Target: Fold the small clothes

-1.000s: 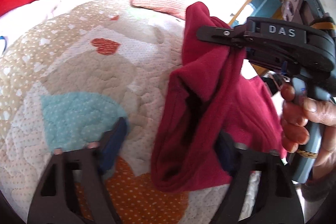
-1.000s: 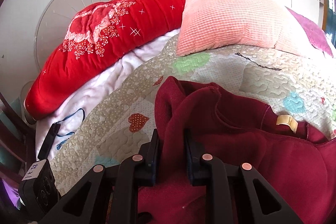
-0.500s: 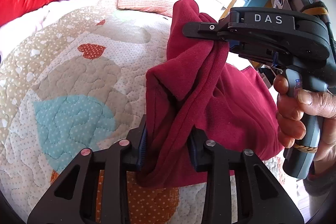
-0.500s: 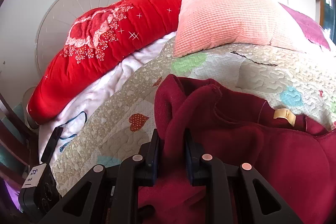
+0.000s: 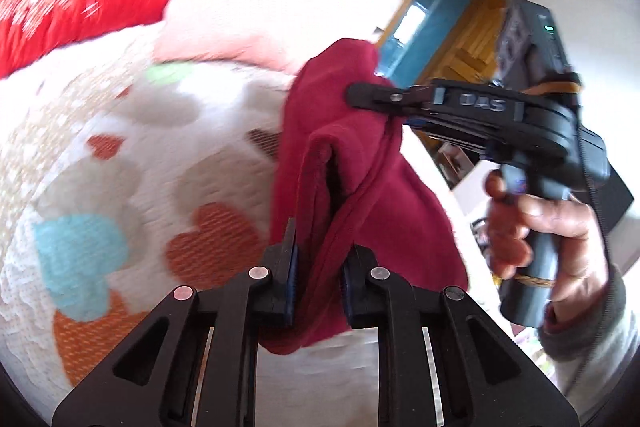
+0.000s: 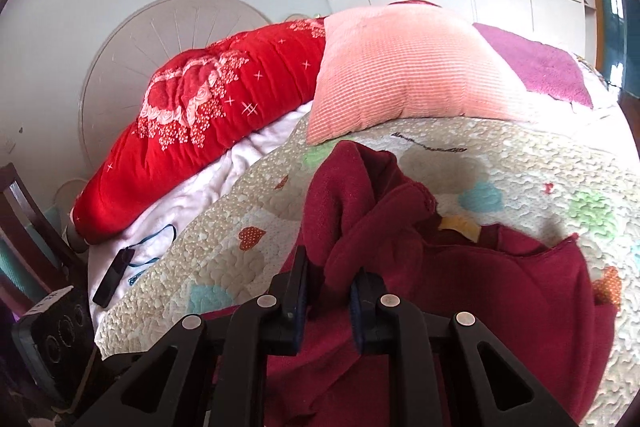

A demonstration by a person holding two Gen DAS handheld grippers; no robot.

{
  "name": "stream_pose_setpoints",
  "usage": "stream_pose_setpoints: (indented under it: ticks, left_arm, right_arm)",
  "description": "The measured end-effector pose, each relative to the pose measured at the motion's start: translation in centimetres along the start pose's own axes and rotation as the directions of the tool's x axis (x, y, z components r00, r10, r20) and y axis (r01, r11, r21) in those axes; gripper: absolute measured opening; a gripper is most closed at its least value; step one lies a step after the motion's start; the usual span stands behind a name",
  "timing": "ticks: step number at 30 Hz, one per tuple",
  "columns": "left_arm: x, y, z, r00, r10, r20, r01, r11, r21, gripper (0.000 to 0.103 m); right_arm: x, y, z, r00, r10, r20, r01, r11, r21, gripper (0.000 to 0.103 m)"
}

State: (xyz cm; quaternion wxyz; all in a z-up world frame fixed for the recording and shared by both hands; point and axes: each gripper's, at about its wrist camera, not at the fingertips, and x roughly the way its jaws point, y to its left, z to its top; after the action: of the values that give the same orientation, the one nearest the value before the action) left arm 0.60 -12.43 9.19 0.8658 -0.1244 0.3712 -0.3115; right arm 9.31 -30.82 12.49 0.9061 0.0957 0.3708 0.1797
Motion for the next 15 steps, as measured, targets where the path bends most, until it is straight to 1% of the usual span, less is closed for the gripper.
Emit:
stream_pose_setpoints:
  ticks: [3, 5, 7, 9, 11, 13, 15]
  left_arm:
    - [1.3, -4.2, 0.5, 0.999, -0.043, -0.015, 0.044, 0.998, 0.053, 0.015]
    - [2.9, -7.0, 0.2, 0.998, -0.045, -0.04, 0.049, 0.993, 0.11, 0.016]
    - [4.8, -9.5, -0.2, 0.996, -0.05, -0.075, 0.061, 0.985, 0.159, 0.016]
    - [7.0, -11.8, -1.1, 0.992, -0.046, -0.117, 0.069, 0.977, 0.201, 0.016]
    - [9.2, -13.0, -1.7, 0.987, -0.031, -0.155, 0.065, 0.972, 0.224, 0.016]
    - [11.4, -14.0, -2.6, 0.979, -0.019, -0.205, 0.067, 0.971, 0.228, 0.016]
    - [12.8, -14.8, -3.3, 0.972, 0.004, -0.233, 0.057, 0.965, 0.255, 0.016]
  right_arm:
    - [-2.6, -2.3, -0.2, 0.999, -0.041, 0.033, 0.04, 0.999, 0.02, 0.015]
    - [-4.2, -4.3, -0.7, 0.996, -0.075, 0.048, 0.073, 0.997, 0.039, 0.014]
    - [-5.5, -6.6, -1.4, 0.992, -0.118, 0.044, 0.115, 0.991, 0.067, 0.013]
    - [-6.1, -8.8, -2.4, 0.983, -0.183, 0.034, 0.18, 0.98, 0.082, 0.013]
    - [-5.7, -10.9, -3.8, 0.967, -0.253, -0.004, 0.252, 0.963, 0.097, 0.013]
    - [-4.6, -13.4, -4.9, 0.953, -0.297, -0.058, 0.302, 0.944, 0.132, 0.013]
    - [-3.3, -15.4, -6.1, 0.947, -0.302, -0.109, 0.318, 0.931, 0.182, 0.013]
